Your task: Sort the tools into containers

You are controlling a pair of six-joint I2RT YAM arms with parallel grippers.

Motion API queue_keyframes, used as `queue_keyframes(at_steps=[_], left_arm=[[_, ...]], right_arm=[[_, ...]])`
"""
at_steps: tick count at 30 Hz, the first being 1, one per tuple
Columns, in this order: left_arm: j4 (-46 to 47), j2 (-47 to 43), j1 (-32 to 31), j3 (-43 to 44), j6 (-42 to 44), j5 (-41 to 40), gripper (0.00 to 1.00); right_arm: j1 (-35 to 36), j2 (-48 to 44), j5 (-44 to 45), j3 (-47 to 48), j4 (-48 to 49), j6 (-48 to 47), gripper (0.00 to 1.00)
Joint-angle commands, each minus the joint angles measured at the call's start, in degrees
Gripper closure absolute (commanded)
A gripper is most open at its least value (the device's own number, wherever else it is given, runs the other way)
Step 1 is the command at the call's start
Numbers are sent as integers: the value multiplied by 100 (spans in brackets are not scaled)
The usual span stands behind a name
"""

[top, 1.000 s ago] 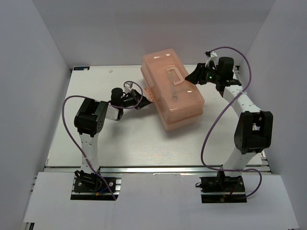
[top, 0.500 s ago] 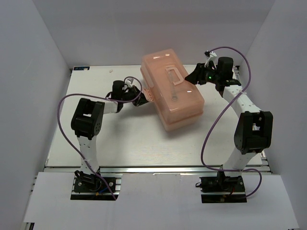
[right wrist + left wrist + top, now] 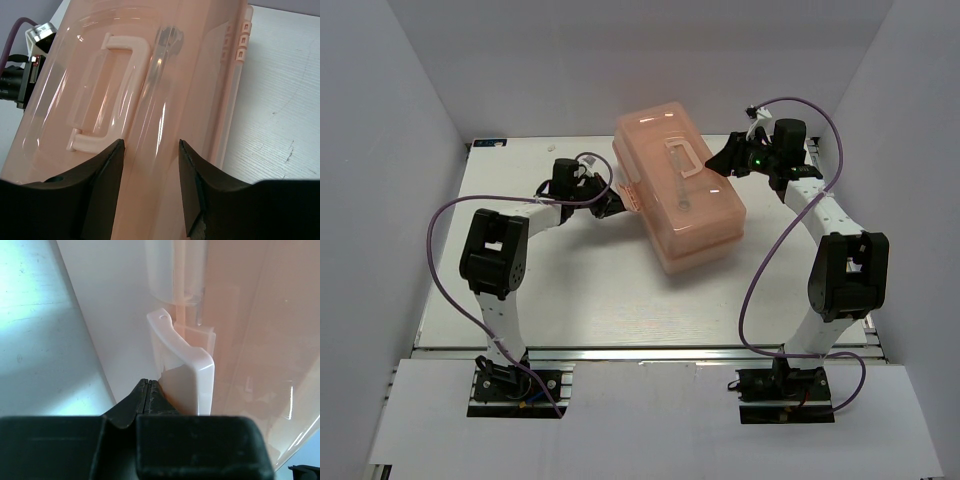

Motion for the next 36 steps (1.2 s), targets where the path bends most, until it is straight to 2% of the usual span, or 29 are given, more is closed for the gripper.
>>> queue_keyframes(at_steps=[1, 9, 17, 24, 33, 35, 36], left_arm=[[192, -668, -49, 426, -31, 334, 100], [-222, -958, -49, 426, 145, 317, 100], [-284, -1055, -49, 268, 189, 343, 90], [-249, -958, -49, 285, 207, 378, 89], [-213, -1441, 188, 4, 303, -87, 89], [-458, -1599, 285, -57, 417, -359, 84], [-868, -1600, 303, -14, 540, -551, 76]], right_arm=[[215, 170, -130, -115, -933, -227, 62], [224, 179, -139, -115, -950, -245, 62], [224, 214, -147, -97, -951, -254, 62], [224, 214, -121, -62, -986, -271, 62], [224, 179, -95, -71, -1003, -332, 62], [224, 188, -86, -71, -1021, -341, 62], [224, 197, -77, -71, -1012, -350, 62]])
